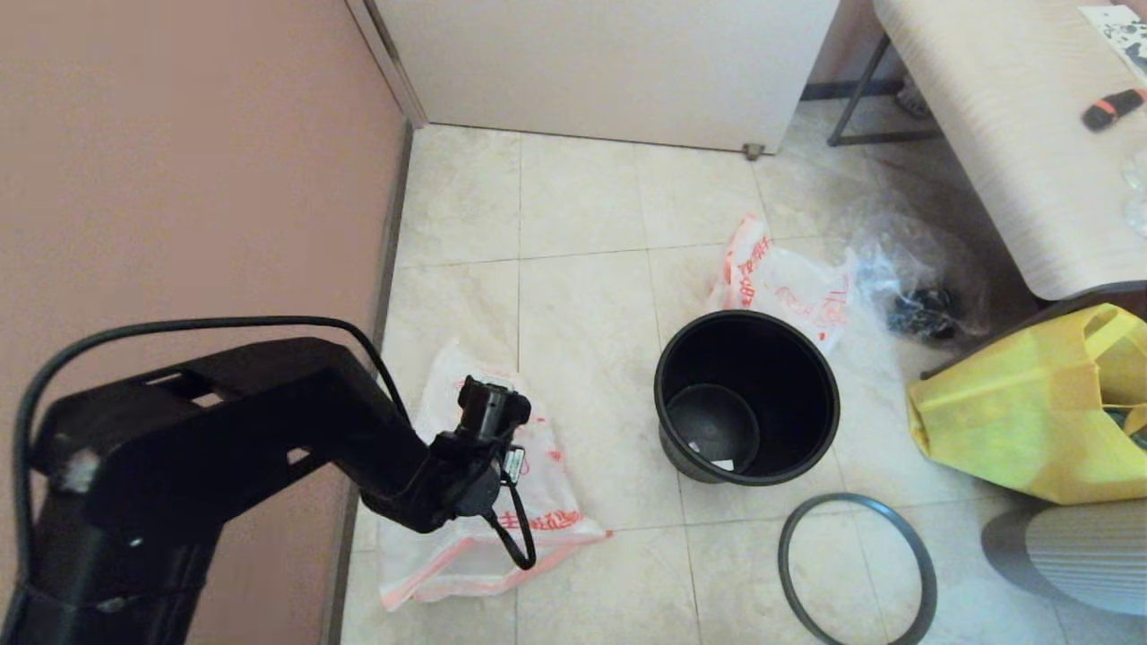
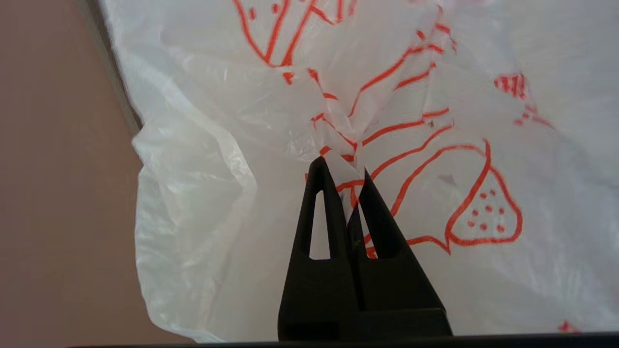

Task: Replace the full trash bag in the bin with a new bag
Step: Pick up a new trash bag, then put the new garbage bag on the trash can

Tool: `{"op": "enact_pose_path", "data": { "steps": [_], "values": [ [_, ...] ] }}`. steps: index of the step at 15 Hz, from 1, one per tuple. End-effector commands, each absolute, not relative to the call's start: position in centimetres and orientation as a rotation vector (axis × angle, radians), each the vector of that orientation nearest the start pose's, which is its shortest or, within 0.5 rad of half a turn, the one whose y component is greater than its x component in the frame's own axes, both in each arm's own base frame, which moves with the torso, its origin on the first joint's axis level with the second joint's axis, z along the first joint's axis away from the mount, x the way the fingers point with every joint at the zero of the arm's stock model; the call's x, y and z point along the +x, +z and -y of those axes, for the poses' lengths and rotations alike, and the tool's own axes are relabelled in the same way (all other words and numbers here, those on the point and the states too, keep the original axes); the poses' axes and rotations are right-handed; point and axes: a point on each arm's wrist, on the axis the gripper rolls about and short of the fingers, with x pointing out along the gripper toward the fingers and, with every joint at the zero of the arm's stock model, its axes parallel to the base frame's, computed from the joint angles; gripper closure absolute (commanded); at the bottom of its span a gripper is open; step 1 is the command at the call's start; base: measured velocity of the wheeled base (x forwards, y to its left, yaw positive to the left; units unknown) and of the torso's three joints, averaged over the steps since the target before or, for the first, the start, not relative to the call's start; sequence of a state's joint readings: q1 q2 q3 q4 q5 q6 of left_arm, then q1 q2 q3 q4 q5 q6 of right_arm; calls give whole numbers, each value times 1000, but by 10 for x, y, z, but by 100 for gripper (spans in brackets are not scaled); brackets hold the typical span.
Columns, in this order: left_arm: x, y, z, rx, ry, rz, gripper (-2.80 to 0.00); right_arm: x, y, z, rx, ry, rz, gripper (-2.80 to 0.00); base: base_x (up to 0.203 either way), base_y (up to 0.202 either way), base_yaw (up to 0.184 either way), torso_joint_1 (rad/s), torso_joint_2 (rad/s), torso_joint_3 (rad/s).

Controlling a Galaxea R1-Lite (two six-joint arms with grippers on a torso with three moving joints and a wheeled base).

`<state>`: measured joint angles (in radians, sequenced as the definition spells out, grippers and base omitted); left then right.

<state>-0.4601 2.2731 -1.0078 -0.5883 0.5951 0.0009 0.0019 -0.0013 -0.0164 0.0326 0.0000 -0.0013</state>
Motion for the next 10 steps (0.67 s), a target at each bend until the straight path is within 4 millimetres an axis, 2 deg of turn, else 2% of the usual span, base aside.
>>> {"op": "enact_pose_path", "data": {
  "steps": [1, 6, 8, 10],
  "values": [
    [331, 78, 167, 290, 97, -482, 0, -24, 77, 0, -2, 3, -15, 0, 0, 0, 0, 0, 0, 0],
    [253, 150, 167, 226, -20, -344, 0, -24, 77, 0, -2, 3, -17, 0, 0, 0, 0, 0, 0, 0],
    [217, 168, 165, 223, -89, -320, 0, -24, 77, 0, -2, 3, -15, 0, 0, 0, 0, 0, 0, 0],
    [183, 175, 169, 250, -195, -323, 0, -24, 77, 0, -2, 3, -15, 0, 0, 0, 0, 0, 0, 0]
  ]
}}
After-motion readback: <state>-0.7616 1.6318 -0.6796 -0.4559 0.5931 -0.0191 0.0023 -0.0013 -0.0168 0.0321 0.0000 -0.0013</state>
